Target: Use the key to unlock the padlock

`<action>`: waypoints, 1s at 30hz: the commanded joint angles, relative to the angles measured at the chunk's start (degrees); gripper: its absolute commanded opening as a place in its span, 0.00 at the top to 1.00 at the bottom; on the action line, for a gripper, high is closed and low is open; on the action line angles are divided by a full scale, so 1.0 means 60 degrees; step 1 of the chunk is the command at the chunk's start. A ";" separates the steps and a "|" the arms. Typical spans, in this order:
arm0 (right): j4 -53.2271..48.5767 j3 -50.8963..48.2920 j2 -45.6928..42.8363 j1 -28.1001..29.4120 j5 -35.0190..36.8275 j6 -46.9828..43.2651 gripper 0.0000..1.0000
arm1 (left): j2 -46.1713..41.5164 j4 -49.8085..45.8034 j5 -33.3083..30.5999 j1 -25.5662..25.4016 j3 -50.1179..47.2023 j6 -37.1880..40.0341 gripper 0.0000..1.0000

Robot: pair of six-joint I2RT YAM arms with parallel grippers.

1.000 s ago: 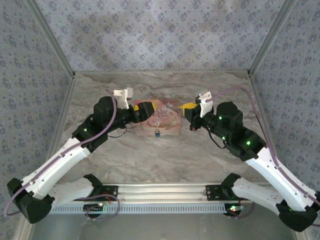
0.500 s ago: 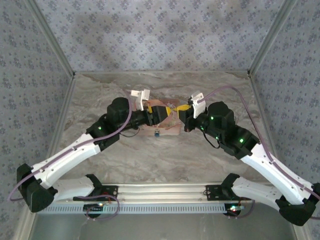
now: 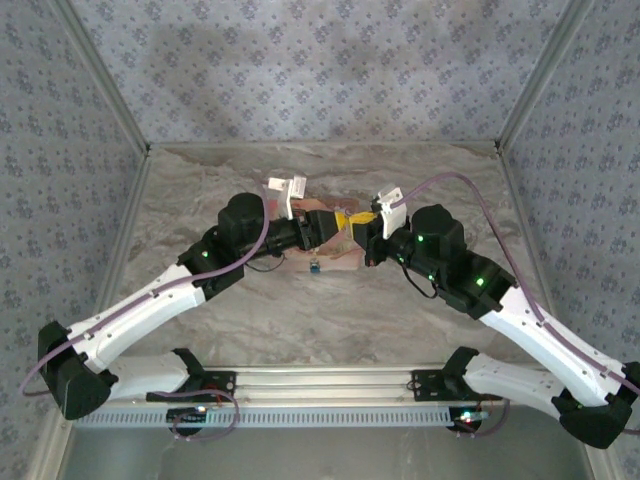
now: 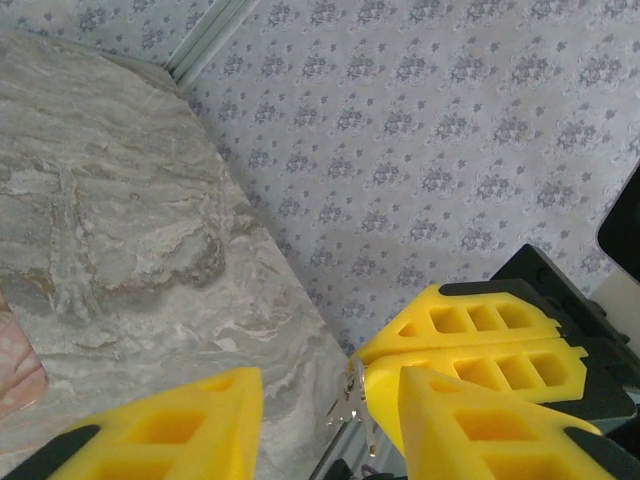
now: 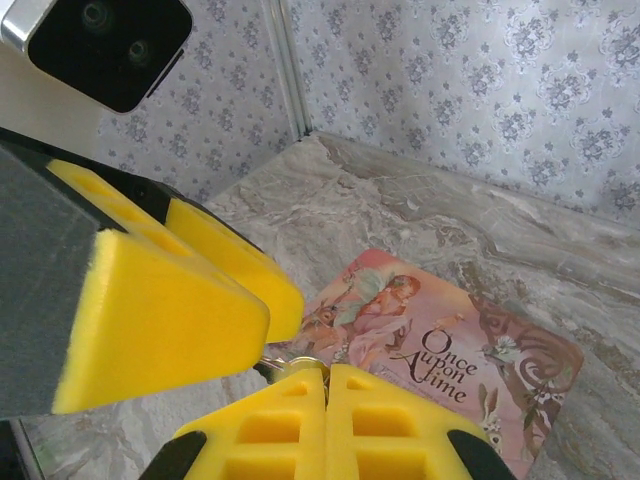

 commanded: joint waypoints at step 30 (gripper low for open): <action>-0.0061 -0.0515 -0.0769 -0.0877 -0.1277 0.0932 0.54 | 0.0100 -0.1613 -0.0193 0.0030 0.1039 0.1048 1.00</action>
